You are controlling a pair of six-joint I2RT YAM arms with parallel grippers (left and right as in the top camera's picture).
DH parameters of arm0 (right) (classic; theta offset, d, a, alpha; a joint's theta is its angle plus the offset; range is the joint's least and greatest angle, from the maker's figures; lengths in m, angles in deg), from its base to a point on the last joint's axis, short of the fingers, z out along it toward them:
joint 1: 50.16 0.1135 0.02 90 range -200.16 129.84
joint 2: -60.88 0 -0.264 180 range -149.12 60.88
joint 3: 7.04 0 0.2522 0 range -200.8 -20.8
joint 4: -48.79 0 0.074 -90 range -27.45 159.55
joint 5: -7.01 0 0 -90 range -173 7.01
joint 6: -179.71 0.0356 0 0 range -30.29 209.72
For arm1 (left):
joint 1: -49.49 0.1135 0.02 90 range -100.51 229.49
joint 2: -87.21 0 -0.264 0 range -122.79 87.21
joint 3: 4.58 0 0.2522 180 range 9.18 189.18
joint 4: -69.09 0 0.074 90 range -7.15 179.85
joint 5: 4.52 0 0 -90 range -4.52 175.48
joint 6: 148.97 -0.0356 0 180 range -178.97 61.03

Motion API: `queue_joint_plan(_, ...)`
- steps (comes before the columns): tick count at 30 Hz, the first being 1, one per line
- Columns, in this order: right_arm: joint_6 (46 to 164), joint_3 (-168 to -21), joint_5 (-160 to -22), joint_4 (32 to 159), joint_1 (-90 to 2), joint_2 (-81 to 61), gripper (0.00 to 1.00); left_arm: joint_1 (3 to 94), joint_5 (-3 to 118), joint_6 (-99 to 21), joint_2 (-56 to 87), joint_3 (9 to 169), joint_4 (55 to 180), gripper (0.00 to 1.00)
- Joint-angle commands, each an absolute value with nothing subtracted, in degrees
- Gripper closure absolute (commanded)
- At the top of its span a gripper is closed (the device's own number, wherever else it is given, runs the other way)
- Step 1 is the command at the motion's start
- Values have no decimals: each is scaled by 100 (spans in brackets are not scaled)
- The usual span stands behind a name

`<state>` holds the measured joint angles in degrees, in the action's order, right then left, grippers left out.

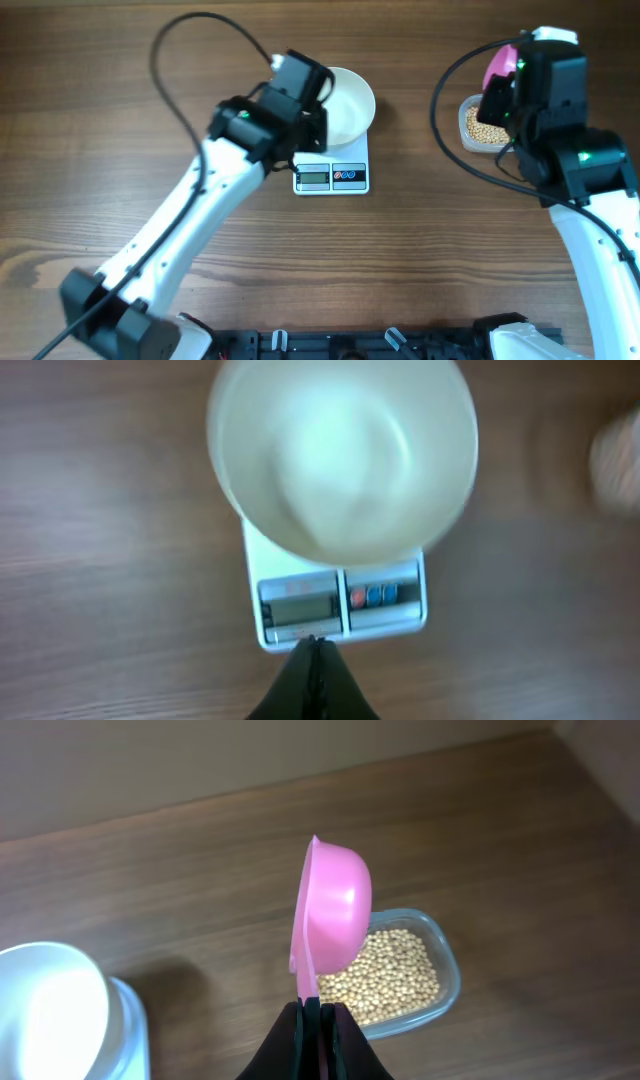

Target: Scoop item into bowl and weigh 150g on scale

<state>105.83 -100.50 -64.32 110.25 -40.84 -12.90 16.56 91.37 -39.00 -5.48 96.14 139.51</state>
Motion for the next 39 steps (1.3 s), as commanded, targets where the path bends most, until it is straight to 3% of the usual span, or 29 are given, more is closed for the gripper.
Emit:
queue_joint_plan(1, 10474, -10100, -6642, 10990, -4239, -1279, 96, 1300, 8875, -4740, -1061, 9619, 14010, 96)
queue_joint_plan(20, 10492, -10100, -6644, 10795, -4237, -1279, 96, 1173, 8230, -5880, -1409, 7645, 11595, 96)
queue_joint_plan(39, 10489, -10100, -6642, 10780, -4237, -1279, 96, 1171, 8683, -5852, -2119, 7645, 10907, 96)
